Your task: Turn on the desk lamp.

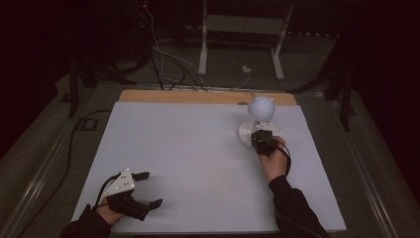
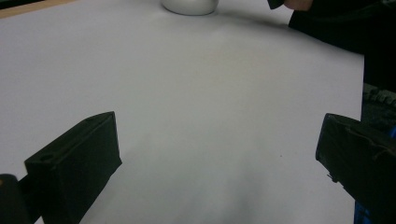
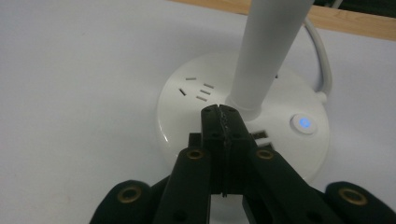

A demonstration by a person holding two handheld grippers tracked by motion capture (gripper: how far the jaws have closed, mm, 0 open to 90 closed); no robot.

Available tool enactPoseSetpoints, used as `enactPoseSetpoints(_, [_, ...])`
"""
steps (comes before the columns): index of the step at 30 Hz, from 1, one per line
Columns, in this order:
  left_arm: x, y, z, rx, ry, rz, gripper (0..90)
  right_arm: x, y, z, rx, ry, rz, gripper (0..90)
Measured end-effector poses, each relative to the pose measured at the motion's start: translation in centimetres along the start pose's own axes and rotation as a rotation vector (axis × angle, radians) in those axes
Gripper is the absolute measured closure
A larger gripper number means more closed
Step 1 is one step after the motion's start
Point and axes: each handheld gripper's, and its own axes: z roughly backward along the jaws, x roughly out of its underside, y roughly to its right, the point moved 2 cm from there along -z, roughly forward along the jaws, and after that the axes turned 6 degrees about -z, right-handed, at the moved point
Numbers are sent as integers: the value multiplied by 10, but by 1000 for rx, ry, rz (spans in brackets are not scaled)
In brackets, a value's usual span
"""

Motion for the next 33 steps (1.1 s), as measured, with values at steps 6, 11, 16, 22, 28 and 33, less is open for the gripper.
enactPoseSetpoints(6, [0,0,0,1,0,1,4,2,1,-4,7,-10,-5,900])
enactPoseSetpoints(11, [0,0,0,2,1,1,4,2,2,-4,9,-12,-1,900])
enactPoseSetpoints(16, [0,0,0,2,0,0,4,3,1,-5,16,-8,9,900])
enactPoseSetpoints(22, [0,0,-1,2,0,0,4,3,-1,-5,30,-4,31,900])
enactPoseSetpoints(28, [0,0,-1,4,-1,0,4,5,-5,-5,63,6,75,900])
enactPoseSetpoints(33, [0,0,-1,4,-2,-2,4,6,-5,-5,61,11,75,900])
